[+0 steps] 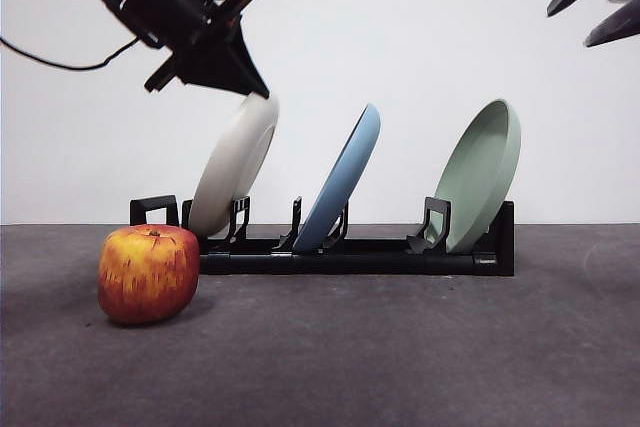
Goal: Take the yellow plate from the plate rack,put the plate on the table,take the apple from the table,put the apple in the plate
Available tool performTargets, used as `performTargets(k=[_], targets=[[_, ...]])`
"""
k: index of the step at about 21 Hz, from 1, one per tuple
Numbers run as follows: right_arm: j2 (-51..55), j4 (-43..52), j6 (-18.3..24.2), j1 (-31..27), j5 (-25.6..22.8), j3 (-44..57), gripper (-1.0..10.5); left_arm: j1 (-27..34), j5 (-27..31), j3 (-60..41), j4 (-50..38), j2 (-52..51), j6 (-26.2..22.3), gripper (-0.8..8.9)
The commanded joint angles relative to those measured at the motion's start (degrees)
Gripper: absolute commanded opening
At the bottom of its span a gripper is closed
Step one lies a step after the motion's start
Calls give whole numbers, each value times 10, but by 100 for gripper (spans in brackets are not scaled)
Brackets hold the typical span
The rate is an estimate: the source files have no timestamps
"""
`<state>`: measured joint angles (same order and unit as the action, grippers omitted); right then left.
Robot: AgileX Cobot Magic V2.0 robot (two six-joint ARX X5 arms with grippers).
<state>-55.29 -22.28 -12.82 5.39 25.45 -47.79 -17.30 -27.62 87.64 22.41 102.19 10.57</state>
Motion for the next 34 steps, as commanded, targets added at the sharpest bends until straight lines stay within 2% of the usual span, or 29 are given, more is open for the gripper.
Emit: performTargets(k=[1,4,9,10,12,14,15,17,21,23,30,34], targets=[[-2,2,5,1,-1,-2,225,-10,3,29,24,-15,-23,-9],[-2,3,5,1,-1,-2,225,-21,4,63,65,-23,-40,-9],[-2,3,5,1,-1,-2,225,-68,8,136,213,-58,-115,-8],[-2,5,5,1,-1,-2,225,-86,23,138,240,-73,-128,-8],[-2,13,5,0,-2,-3,225,-135,99,138,291,-95,-159,-8],[-2,13,5,-2,-4,-16,225,-196,175,138,328,-103,-172,-8],[-2,13,5,-5,-4,-25,225,-224,193,137,338,-103,-176,-8],[-2,12,5,-12,-4,-53,225,-278,212,122,330,-101,-177,-8],[-2,2,5,-29,-3,-124,225,-390,298,67,287,-94,-162,-8],[-2,-8,5,-35,-3,-154,225,-422,307,20,244,-94,-148,-8],[-2,-24,5,-35,-2,-190,225,-449,309,-129,98,-90,-146,-9],[-2,-26,5,-35,-2,-190,225,-449,325,-185,49,-69,-147,-9]])
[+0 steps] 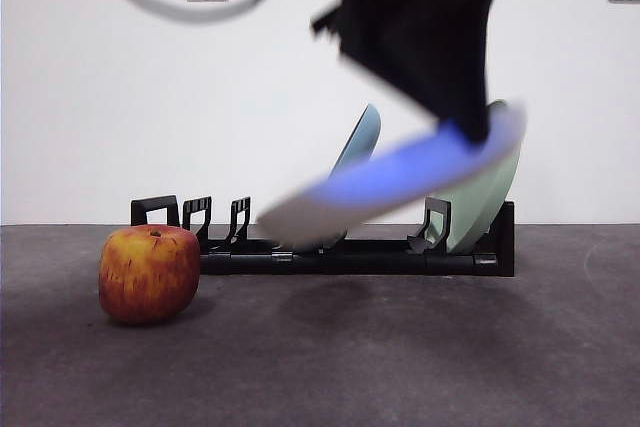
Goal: Take the yellow plate from the plate rack,put the plate on the table,take the apple from the table,put the apple in the plate
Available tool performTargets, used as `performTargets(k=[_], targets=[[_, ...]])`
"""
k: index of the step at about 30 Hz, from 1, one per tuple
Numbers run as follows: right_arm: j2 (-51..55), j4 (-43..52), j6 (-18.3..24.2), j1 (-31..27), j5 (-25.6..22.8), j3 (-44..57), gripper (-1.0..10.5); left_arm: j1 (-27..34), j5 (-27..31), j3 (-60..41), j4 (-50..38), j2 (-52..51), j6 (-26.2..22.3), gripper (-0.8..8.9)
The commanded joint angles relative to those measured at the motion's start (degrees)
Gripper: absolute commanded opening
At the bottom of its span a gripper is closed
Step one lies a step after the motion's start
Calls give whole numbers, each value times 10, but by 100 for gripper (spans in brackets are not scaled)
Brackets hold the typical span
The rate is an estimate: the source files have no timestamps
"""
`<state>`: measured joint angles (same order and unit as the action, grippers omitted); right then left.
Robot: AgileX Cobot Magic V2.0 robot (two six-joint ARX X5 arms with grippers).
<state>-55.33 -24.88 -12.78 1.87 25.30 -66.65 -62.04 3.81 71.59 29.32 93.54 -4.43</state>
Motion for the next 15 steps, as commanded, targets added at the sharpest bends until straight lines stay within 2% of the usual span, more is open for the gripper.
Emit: performTargets(k=[1,8,15], targets=[[-2,-1,5,0,-1,-2,225,-1,15,-31,-23,29,0,-9],[-2,-1,7,0,-1,-2,225,-7,20,-34,-25,116,-13,-9],[-2,-2,7,0,-1,-2,225,-12,19,-34,-24,137,-14,4]])
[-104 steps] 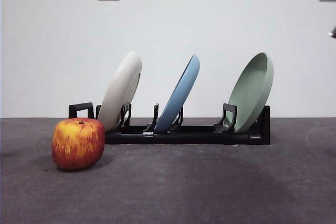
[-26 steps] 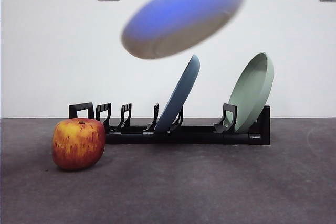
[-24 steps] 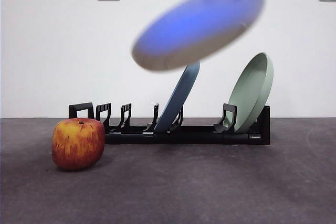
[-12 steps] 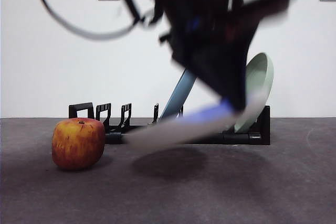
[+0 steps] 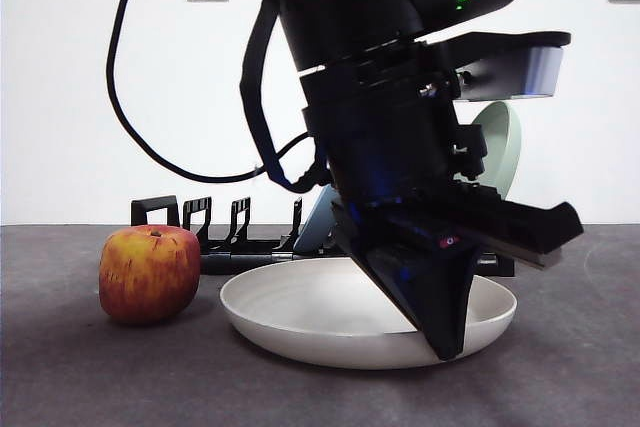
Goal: Take the yellow plate from the plate rack,put the plate on the table,take the apple from the table,put the apple in the plate
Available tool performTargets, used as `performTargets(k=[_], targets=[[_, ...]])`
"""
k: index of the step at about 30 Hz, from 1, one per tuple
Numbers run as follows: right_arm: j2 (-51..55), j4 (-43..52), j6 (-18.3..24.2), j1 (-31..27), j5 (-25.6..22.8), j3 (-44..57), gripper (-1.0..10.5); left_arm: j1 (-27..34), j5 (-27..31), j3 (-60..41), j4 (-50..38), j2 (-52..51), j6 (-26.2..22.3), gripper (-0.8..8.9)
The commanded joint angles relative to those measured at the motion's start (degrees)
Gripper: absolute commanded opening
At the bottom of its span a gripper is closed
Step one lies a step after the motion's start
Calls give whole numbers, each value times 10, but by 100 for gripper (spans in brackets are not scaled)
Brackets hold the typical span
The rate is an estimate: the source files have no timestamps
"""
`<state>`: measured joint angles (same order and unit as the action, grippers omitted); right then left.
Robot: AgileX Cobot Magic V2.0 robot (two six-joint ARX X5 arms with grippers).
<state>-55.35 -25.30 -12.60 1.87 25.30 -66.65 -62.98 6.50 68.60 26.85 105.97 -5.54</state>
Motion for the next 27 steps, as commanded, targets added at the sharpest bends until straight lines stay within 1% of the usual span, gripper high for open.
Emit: performTargets(k=[1,3,5,7,9,11,16,18,20,21,23,27], targets=[[-2,1,5,0,-1,-2,225,-3,-8,-4,0,13,-3,11],[-2,-2,6,0,-1,-2,225,-1,-6,-4,0,13,-3,74],[-2,-6,7,1,-1,-2,226,1,-5,-4,2,13,-2,178],[-2,-7,7,1,0,-2,226,1,-5,-2,2,12,0,224],[-2,-7,7,1,1,-2,227,1,-5,0,0,4,11,222],[-2,-7,7,1,2,-2,230,1,-5,0,-20,-14,14,222],[-4,-6,14,16,4,-2,231,0,0,0,-57,-103,34,222],[-9,-5,25,30,3,-2,241,1,27,0,-58,-147,41,222],[-19,-3,26,47,3,-2,325,3,70,0,-55,-195,40,221],[-24,-2,26,56,3,-2,344,7,87,0,-49,-216,40,221],[-40,3,26,80,3,-2,350,18,115,0,-38,-261,40,221],[-72,15,26,130,2,-2,350,52,135,0,1,-336,40,221]])
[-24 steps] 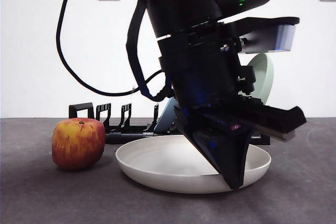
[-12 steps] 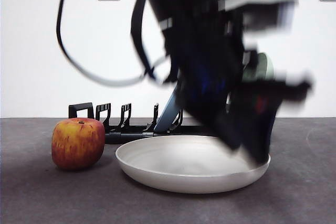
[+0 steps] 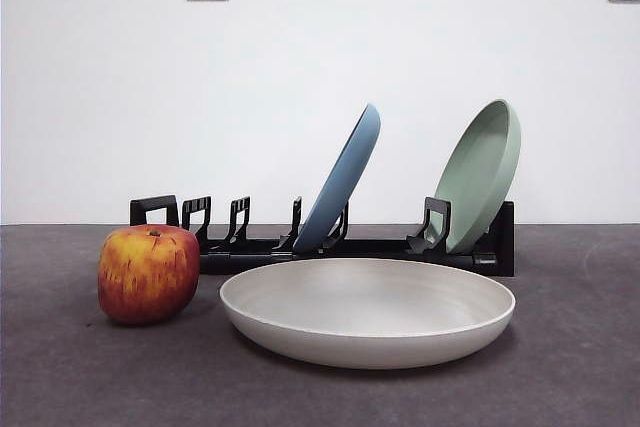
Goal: Take the yellow plate from the plate rack,put the plate on the table,take the apple from the table,put the apple in the plate
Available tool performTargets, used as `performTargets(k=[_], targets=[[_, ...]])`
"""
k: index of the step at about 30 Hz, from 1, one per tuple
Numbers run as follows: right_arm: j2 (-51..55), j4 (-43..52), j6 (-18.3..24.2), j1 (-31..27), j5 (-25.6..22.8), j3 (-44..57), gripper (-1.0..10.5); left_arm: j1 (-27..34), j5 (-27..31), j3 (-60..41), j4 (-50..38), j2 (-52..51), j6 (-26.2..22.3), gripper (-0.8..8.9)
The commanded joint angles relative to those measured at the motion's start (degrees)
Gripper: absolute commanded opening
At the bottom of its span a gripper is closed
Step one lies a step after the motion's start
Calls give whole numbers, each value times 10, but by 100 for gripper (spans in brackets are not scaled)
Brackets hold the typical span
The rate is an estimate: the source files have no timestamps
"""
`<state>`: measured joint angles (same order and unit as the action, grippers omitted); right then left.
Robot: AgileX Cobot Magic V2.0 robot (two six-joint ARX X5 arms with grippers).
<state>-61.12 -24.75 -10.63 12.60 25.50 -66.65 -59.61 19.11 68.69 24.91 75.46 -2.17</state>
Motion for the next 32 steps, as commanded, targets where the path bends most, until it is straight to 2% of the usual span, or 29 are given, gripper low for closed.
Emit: performTargets(k=[1,6,12,14,17,20,24,26,32], targets=[[-22,15,7,33,0,-2,350,30,16,-1,30,-45,7,221],[-71,42,17,106,-1,-9,350,117,63,-1,97,-115,7,221],[-159,20,46,190,-3,-67,355,250,64,-1,152,-176,7,221],[-195,6,63,219,-7,-96,398,297,63,-1,163,-195,7,221],[-249,-25,89,259,-52,-143,485,357,63,-1,179,-224,6,220],[-302,-59,117,290,-93,-187,510,406,63,-1,189,-250,4,220],[-362,-68,132,324,-102,-224,509,452,62,-1,195,-281,4,220],[-396,-68,143,345,-132,-236,509,467,61,-1,203,-299,4,220],[-502,-45,157,382,-140,-244,509,470,61,-1,235,-323,5,220]])
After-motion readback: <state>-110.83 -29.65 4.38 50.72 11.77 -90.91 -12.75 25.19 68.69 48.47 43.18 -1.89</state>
